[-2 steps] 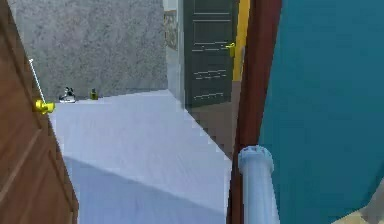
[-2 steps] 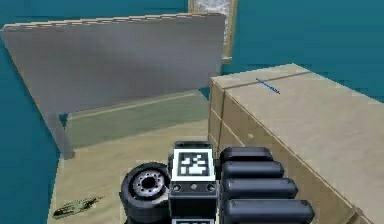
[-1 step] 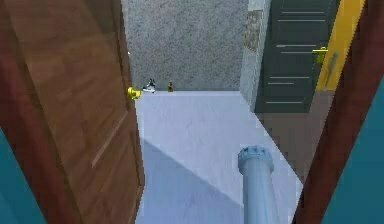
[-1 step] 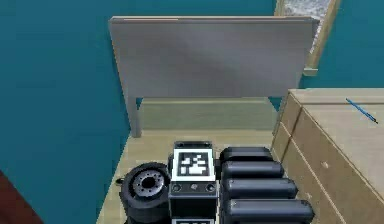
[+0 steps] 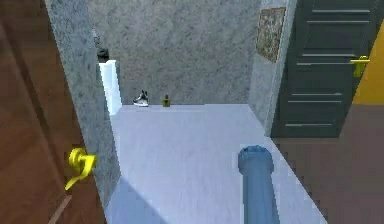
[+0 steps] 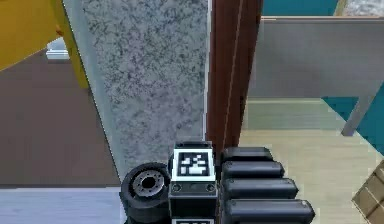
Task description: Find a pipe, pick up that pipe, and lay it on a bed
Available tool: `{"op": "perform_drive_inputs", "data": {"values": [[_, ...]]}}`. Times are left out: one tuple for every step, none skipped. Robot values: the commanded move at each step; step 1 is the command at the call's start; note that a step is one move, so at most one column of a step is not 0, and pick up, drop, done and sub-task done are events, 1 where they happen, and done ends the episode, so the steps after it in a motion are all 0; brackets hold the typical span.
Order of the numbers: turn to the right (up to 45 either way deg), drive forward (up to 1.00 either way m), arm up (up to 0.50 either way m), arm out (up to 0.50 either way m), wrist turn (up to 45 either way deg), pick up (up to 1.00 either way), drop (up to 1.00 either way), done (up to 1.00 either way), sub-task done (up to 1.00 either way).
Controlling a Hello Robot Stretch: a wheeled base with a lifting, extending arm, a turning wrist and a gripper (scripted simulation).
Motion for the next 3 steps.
{"op": "perform_drive_inputs", "data": {"values": [[0.0,0.3,0.0,0.0,0.0,0.0,0.0,0.0,0.0],[45.0,0.0,0.0,0.0,0.0,0.0,0.0,0.0,0.0],[6.0,0.0,0.0,0.0,0.0,0.0,0.0,0.0,0.0]]}}
